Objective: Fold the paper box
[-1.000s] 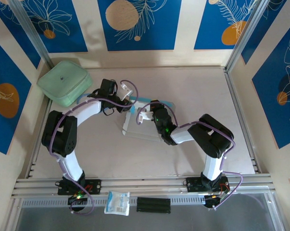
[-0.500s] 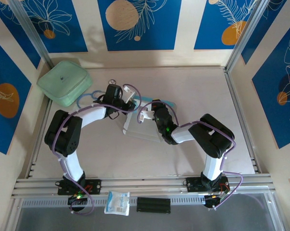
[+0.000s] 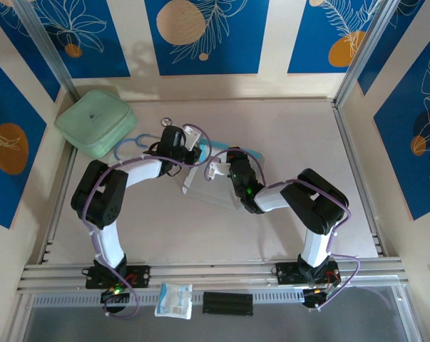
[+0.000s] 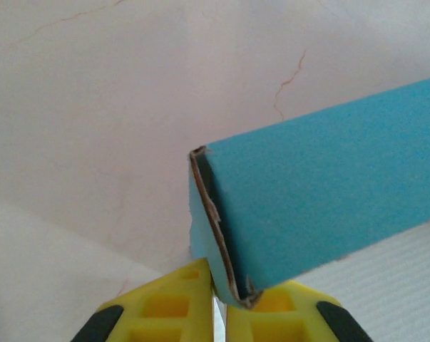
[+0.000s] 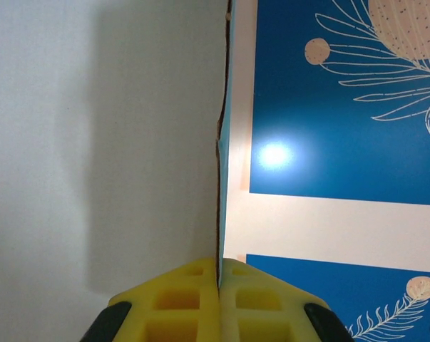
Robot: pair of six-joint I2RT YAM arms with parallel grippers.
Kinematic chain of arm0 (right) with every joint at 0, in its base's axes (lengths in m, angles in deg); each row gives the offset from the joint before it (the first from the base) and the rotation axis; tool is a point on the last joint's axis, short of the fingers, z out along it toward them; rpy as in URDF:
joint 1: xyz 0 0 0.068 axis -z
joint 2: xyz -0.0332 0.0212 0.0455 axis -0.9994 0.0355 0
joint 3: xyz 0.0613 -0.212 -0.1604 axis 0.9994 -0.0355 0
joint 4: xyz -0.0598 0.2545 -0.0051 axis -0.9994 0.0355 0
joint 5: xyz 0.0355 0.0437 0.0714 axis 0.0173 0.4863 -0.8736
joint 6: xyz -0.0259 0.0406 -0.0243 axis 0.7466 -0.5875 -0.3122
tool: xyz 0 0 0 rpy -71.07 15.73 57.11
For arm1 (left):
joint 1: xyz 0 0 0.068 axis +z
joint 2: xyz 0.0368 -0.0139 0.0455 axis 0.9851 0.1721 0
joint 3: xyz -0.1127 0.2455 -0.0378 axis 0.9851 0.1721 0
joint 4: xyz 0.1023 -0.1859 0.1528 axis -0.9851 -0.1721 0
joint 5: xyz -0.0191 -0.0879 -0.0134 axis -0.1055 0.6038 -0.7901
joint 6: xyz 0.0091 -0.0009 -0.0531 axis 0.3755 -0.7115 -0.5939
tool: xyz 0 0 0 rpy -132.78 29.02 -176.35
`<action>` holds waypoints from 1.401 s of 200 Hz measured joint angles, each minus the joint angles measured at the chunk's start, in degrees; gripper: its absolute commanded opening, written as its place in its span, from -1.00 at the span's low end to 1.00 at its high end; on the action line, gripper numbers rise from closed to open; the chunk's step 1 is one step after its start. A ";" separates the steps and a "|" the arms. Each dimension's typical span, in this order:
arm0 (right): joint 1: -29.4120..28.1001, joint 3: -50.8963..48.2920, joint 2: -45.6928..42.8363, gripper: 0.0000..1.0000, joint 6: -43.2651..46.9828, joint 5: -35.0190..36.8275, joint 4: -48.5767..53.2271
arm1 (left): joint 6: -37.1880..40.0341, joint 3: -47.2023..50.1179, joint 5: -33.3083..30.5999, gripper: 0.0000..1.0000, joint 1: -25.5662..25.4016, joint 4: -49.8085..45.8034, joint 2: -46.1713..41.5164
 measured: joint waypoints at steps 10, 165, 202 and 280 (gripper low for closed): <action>0.04 0.00 0.00 -1.00 0.00 -0.04 0.00 | -0.79 -0.09 -0.48 -0.43 -0.39 0.37 0.44; 0.20 0.02 -0.66 -1.00 -1.49 -0.04 1.36 | -10.19 -0.83 -4.63 -0.50 -1.62 4.11 6.29; 0.20 0.00 -0.87 -1.00 -1.49 -0.09 1.77 | -10.62 0.87 -2.86 -0.40 -1.62 8.11 6.38; 0.17 0.00 -1.51 -1.00 -1.68 -0.76 2.86 | -10.75 2.60 -1.57 -0.24 -1.09 10.03 5.57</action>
